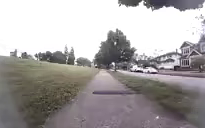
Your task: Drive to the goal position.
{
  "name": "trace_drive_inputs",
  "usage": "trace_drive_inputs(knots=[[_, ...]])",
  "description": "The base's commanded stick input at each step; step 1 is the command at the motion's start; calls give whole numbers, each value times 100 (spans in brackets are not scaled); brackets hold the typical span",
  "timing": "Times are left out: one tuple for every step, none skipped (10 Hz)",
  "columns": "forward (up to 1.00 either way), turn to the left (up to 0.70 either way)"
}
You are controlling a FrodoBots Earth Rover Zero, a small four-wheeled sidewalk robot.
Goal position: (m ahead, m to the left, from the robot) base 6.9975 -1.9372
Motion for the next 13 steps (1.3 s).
trace_drive_inputs(knots=[[70, 0], [70, 0], [70, 0], [70, 0], [70, 0], [70, 0], [70, 0], [70, 0], [70, 0], [70, 0], [70, 0], [70, 0], [70, 0]])
